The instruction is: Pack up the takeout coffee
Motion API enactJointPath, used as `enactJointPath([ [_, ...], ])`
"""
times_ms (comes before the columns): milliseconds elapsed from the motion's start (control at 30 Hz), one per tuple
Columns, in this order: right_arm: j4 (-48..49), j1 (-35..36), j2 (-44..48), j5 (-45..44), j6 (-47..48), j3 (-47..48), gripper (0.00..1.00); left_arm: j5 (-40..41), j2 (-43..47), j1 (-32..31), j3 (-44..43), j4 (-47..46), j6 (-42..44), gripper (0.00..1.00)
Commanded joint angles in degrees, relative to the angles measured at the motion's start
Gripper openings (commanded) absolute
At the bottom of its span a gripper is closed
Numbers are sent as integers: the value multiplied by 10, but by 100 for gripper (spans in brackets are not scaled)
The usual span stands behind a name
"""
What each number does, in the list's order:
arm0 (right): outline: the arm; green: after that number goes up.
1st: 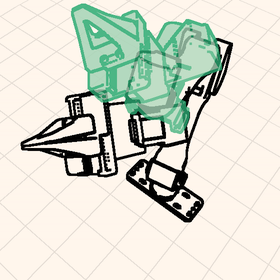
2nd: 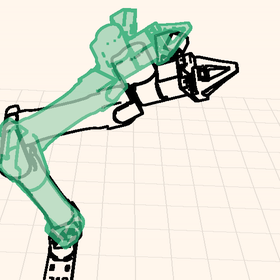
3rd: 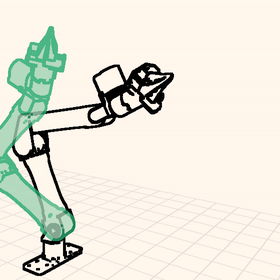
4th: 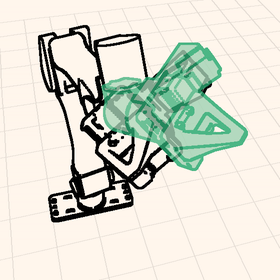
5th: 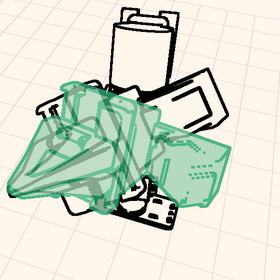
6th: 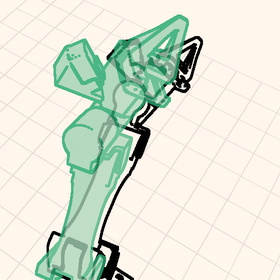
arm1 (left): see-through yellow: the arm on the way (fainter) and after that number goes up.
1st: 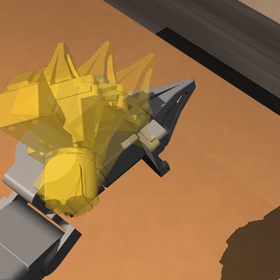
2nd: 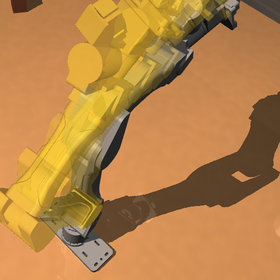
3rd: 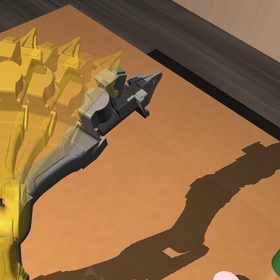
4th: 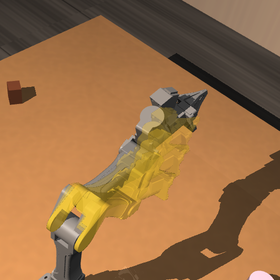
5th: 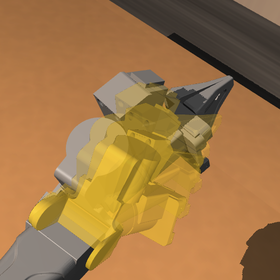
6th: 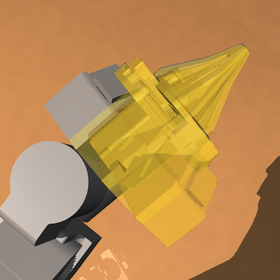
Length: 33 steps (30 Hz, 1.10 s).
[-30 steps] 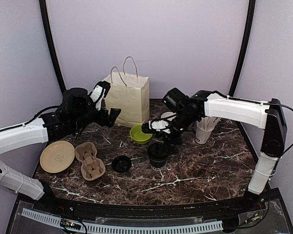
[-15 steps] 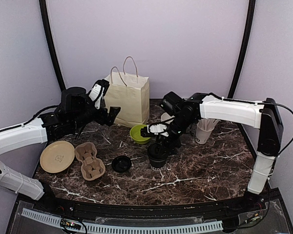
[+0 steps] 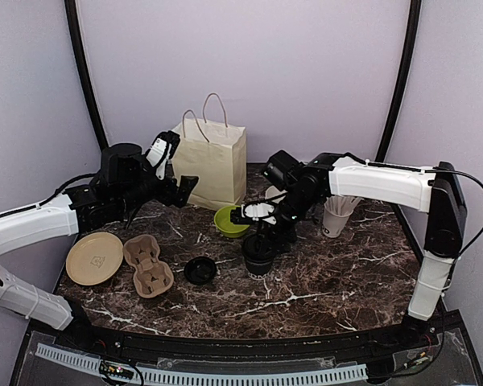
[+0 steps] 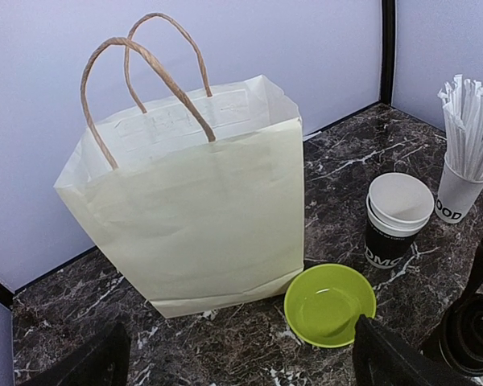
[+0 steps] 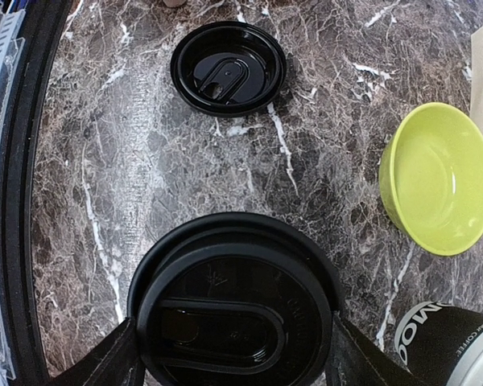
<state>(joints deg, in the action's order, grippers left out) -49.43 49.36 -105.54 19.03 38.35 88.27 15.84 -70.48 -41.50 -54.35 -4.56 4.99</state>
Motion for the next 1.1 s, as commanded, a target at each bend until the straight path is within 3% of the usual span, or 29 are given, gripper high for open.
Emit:
enactJointPath([
  [0, -15, 6, 20, -5, -17, 2, 73, -4, -1, 6, -2, -5, 5, 99],
  [267, -26, -17, 85, 15, -26, -40, 71, -7, -6, 12, -4, -3, 3, 99],
  [600, -19, -109, 171, 49, -41, -122, 70, -24, -23, 27, -13, 5, -11, 99],
  [1067, -25, -198, 228, 30, -50, -183, 70, -51, -36, 34, -22, 17, -19, 99],
])
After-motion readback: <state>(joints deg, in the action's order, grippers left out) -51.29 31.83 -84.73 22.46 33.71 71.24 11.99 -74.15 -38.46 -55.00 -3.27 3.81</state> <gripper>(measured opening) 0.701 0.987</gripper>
